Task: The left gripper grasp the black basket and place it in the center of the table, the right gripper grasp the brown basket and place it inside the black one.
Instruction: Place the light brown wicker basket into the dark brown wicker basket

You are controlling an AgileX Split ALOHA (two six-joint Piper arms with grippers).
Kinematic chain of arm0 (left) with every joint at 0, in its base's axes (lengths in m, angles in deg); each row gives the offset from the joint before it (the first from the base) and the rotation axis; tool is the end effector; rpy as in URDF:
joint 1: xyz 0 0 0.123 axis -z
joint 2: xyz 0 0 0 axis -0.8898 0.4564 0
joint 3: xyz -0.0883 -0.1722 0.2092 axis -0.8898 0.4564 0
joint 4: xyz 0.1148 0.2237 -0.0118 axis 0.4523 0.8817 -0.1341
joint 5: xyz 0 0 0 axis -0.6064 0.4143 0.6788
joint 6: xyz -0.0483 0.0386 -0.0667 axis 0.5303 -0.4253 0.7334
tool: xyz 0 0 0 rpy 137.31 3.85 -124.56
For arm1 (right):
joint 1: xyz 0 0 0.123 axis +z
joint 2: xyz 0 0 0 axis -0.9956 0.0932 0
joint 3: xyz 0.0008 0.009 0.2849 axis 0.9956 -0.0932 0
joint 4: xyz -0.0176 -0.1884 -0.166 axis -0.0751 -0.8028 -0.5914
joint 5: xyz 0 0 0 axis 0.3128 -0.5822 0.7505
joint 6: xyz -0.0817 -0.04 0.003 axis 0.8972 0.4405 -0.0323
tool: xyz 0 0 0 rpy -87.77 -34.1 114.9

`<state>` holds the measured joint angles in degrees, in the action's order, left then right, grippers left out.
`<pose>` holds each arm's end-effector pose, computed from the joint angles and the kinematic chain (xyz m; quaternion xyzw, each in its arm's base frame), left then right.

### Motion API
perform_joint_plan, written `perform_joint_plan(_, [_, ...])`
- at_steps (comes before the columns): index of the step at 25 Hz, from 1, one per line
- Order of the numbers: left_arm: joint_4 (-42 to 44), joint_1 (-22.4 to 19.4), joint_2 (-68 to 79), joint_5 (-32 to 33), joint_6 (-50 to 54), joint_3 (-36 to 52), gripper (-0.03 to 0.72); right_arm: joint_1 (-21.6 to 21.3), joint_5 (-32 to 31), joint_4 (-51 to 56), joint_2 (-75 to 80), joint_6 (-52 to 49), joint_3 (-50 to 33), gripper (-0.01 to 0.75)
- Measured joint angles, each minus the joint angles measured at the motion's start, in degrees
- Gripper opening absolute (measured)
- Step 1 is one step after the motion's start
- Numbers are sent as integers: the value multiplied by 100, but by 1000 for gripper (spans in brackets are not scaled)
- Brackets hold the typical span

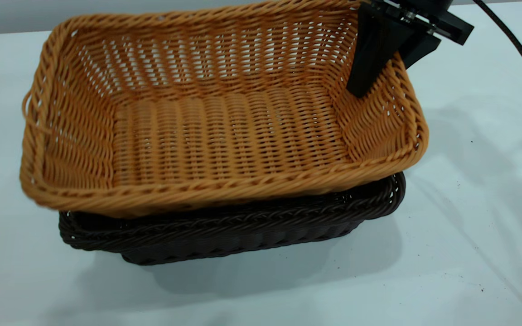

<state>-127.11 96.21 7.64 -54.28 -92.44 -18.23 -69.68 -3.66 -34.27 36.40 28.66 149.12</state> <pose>0.1227 -0.1220 0.3912 0.3640 0.6036 -0.2925 0.6462 0.3670 0.1480 0.1599 0.1766 -0.9433 -0.2707 0.0763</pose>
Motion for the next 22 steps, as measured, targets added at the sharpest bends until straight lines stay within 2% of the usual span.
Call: perform_joint_plan(22, [5,0,0,-67,0,0,573,126,-2,101,0,-258,0,106])
